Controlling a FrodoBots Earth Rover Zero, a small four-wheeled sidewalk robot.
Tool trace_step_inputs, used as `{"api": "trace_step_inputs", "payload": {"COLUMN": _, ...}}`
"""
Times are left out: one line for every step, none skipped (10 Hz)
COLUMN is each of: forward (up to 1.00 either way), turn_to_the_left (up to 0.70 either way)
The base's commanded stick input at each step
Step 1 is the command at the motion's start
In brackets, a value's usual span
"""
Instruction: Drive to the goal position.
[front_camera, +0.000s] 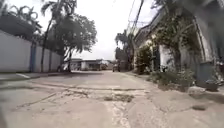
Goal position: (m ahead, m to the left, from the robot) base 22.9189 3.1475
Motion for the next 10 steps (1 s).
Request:
{"api": "trace_step_inputs", "payload": {"forward": 0.50, "turn_to_the_left": 0.01}}
{"api": "trace_step_inputs", "payload": {"forward": 0.50, "turn_to_the_left": 0.01}}
{"api": "trace_step_inputs", "payload": {"forward": 0.50, "turn_to_the_left": 0.01}}
{"api": "trace_step_inputs", "payload": {"forward": 0.50, "turn_to_the_left": 0.01}}
{"api": "trace_step_inputs", "payload": {"forward": 0.50, "turn_to_the_left": 0.01}}
{"api": "trace_step_inputs", "payload": {"forward": 0.50, "turn_to_the_left": 0.01}}
{"api": "trace_step_inputs", "payload": {"forward": 0.50, "turn_to_the_left": 0.01}}
{"api": "trace_step_inputs", "payload": {"forward": 0.50, "turn_to_the_left": 0.01}}
{"api": "trace_step_inputs", "payload": {"forward": 0.50, "turn_to_the_left": 0.01}}
{"api": "trace_step_inputs", "payload": {"forward": 0.50, "turn_to_the_left": 0.01}}
